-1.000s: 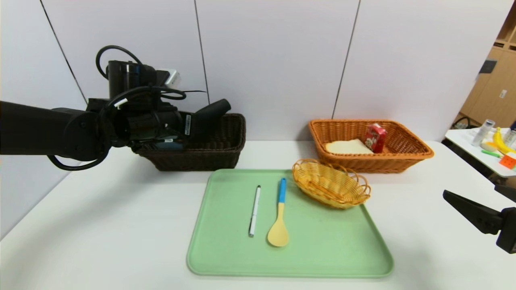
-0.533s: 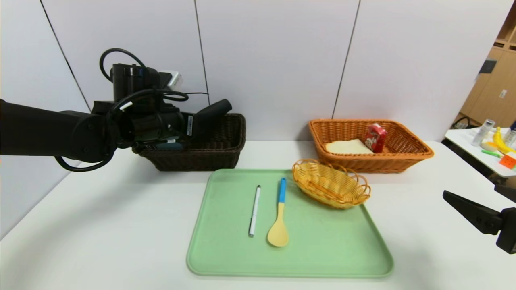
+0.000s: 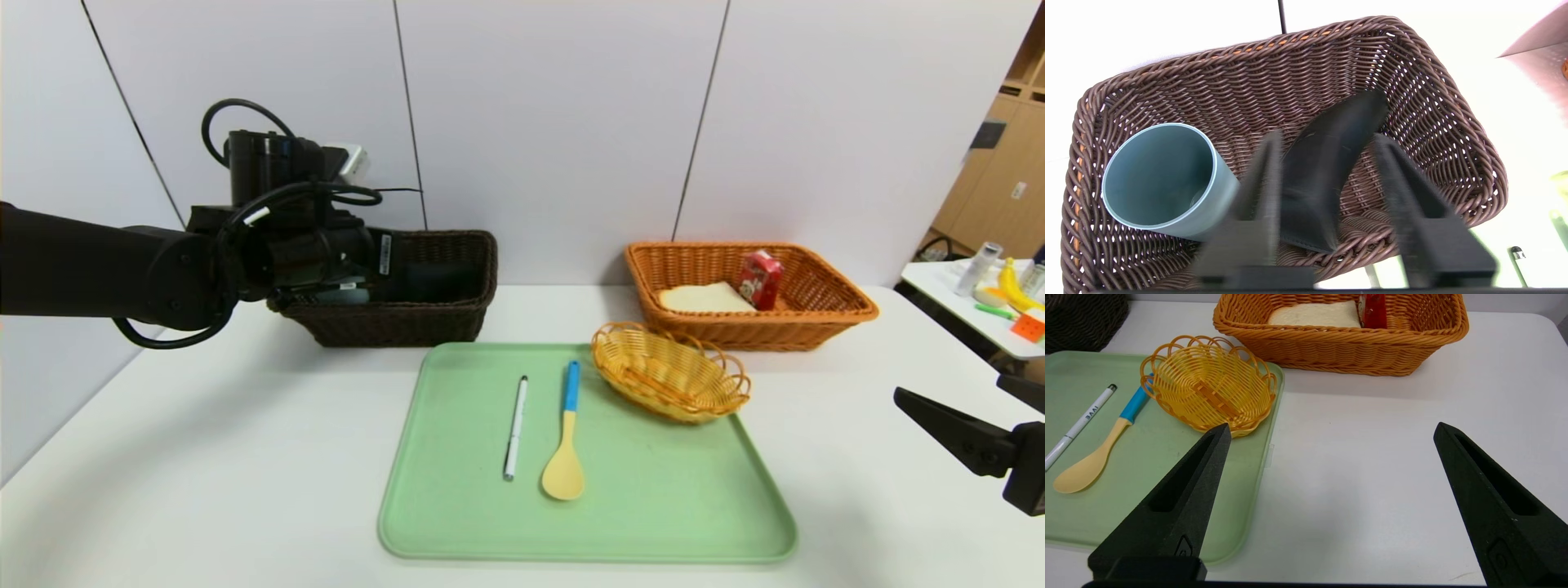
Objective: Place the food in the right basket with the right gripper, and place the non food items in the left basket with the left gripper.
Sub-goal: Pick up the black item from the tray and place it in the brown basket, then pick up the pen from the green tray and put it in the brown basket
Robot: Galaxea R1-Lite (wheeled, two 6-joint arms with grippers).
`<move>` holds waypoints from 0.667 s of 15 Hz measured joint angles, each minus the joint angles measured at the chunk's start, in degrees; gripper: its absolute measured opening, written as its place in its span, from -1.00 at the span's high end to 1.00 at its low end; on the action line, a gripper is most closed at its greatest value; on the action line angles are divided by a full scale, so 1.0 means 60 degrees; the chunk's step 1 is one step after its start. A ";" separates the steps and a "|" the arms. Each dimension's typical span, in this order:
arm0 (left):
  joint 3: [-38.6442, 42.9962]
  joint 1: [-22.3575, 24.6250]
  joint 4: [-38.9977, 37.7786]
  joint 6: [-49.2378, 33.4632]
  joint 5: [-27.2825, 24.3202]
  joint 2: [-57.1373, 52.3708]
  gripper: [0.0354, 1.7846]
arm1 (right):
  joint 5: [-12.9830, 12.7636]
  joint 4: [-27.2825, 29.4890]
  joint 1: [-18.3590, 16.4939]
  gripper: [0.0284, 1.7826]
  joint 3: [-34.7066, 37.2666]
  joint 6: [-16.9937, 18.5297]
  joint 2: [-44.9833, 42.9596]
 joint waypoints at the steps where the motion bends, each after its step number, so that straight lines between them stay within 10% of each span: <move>1: 0.0000 0.0002 -0.0002 0.0000 0.0000 -0.0004 -0.14 | 0.0000 -0.0004 0.0000 -0.92 0.0000 0.0000 0.0004; 10: 0.0827 -0.0849 0.0358 -0.0059 0.0033 -0.1432 -0.67 | 0.0000 -0.0018 0.0000 -0.92 0.0000 0.0000 -0.0033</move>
